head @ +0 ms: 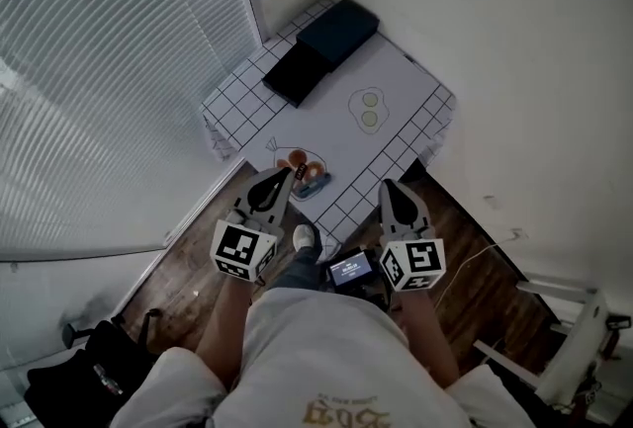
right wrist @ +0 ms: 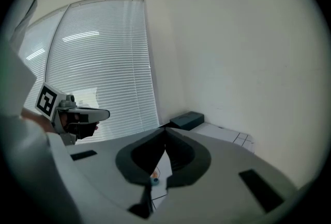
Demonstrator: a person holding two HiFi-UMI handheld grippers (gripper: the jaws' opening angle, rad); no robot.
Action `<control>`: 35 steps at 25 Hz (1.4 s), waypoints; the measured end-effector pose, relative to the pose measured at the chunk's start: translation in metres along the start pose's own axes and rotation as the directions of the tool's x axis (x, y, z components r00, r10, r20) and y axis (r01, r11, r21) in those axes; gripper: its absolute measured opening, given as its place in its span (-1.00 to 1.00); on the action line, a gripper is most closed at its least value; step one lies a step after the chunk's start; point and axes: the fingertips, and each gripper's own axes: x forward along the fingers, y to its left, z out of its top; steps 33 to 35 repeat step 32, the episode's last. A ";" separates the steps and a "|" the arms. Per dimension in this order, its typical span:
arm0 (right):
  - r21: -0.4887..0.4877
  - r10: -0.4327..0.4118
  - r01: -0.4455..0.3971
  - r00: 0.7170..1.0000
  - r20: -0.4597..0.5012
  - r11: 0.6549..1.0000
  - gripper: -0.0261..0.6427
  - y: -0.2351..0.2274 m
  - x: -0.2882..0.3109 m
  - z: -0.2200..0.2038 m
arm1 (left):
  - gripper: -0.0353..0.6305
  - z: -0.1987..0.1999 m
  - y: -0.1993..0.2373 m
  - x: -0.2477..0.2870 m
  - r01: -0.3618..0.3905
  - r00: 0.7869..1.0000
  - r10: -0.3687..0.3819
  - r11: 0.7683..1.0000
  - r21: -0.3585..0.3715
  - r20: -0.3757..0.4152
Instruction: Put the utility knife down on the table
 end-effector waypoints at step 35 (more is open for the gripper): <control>-0.040 0.020 -0.015 0.993 0.119 0.999 -0.90 0.002 -0.002 0.049 | -0.87 0.038 0.023 -0.027 -0.142 0.983 0.142 0.990 -0.007 0.114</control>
